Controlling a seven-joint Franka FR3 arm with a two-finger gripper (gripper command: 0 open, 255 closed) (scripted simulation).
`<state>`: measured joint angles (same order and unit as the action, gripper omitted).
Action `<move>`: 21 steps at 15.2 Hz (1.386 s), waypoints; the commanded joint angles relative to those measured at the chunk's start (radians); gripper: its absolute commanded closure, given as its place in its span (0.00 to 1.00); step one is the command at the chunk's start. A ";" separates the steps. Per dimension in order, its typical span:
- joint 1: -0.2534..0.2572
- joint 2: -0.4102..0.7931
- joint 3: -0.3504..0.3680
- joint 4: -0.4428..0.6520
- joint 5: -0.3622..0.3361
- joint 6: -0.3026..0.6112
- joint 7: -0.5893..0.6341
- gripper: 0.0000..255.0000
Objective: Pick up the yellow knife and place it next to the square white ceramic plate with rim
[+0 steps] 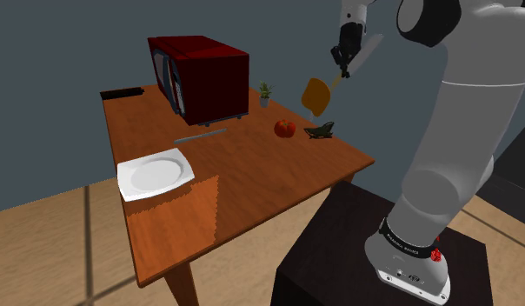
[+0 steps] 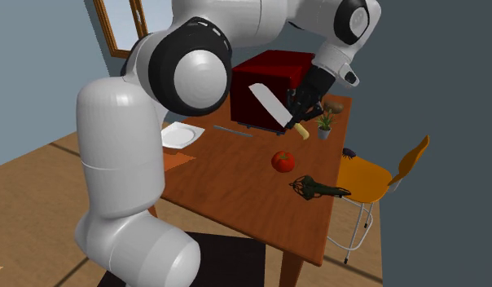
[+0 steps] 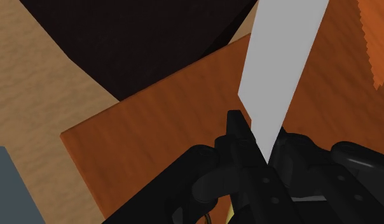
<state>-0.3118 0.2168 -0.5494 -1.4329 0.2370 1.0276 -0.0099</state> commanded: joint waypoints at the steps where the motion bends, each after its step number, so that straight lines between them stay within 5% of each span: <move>1: -0.005 0.009 -0.001 0.038 0.005 -0.031 0.002 1.00; 18: -0.108 0.155 -0.009 0.476 0.104 -0.338 0.016 1.00; 21: -0.009 0.052 0.006 0.331 0.094 -0.273 0.109 1.00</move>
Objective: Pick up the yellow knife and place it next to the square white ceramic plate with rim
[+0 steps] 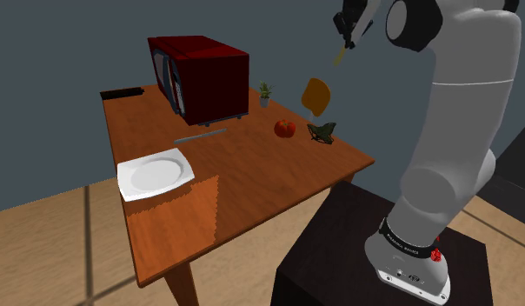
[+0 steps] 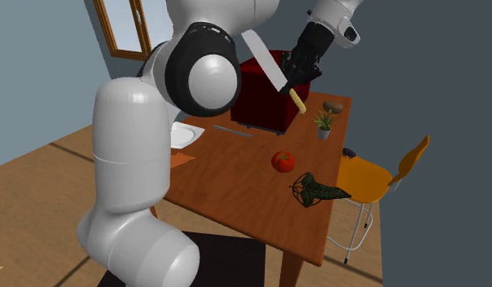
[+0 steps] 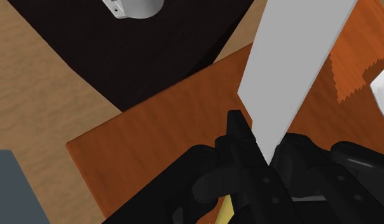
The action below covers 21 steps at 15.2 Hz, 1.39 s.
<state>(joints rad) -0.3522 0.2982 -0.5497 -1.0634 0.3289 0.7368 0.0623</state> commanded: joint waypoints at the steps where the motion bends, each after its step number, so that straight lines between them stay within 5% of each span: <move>1: 0.059 -0.058 0.014 -0.077 0.003 0.036 0.069 1.00; 10: 0.241 -0.240 0.114 -0.311 0.047 0.178 0.352 1.00; 21: 0.389 -0.306 0.256 -0.411 0.145 0.330 0.643 1.00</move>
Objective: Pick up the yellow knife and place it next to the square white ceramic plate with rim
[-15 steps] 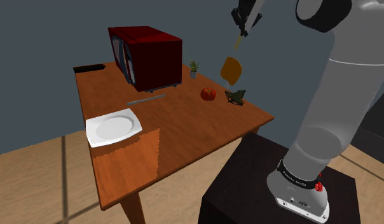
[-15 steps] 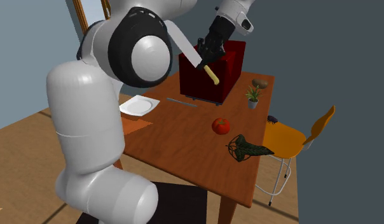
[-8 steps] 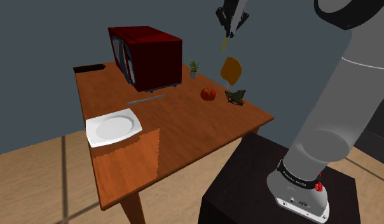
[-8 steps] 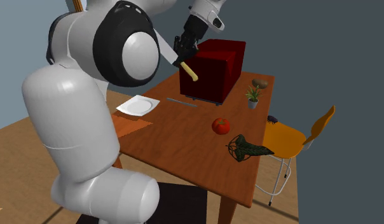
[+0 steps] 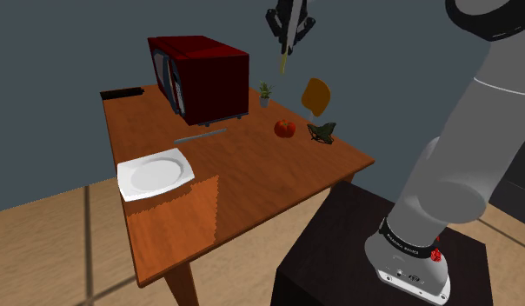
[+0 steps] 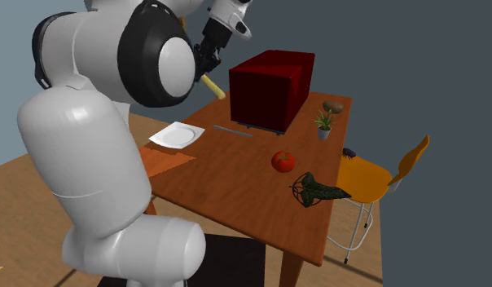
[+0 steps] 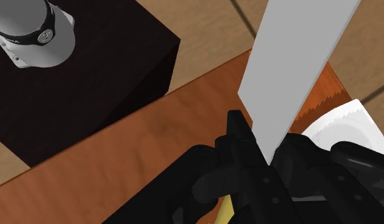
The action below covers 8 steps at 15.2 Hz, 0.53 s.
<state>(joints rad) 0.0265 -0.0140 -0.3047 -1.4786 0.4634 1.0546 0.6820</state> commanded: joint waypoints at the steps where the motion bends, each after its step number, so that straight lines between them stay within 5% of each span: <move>1: 0.023 0.008 0.023 0.004 0.020 0.025 0.047 1.00; 8: 0.105 0.051 0.105 0.038 0.080 0.112 0.202 1.00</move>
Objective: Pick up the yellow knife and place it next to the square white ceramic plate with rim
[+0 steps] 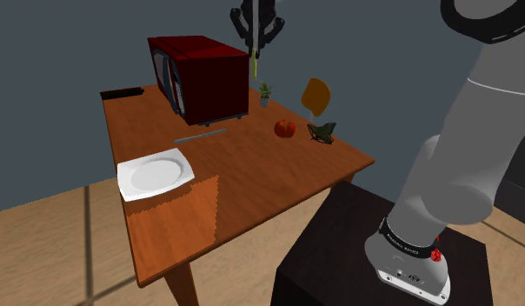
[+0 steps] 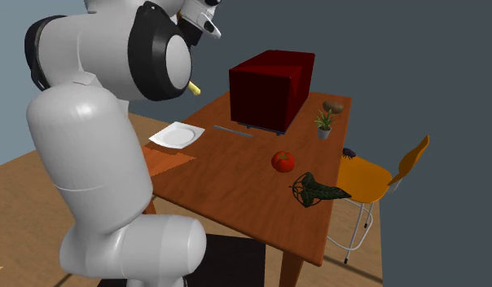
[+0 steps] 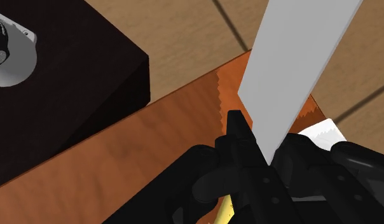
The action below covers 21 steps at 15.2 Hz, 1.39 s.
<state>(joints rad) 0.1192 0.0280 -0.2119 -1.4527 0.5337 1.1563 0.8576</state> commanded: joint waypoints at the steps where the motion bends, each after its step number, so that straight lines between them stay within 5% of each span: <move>1: 0.024 0.019 0.023 0.023 0.018 0.021 0.048 1.00; 11: 0.136 0.192 0.119 0.228 0.077 0.107 0.255 1.00; 17: 0.199 0.378 0.166 0.486 0.099 0.111 0.393 1.00; 20: 0.224 0.537 0.192 0.732 0.109 0.069 0.489 1.00; 21: 0.229 0.512 0.188 0.678 0.105 0.094 0.471 1.00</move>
<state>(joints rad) 0.3413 0.5186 -0.0271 -0.8030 0.6383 1.2483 1.3158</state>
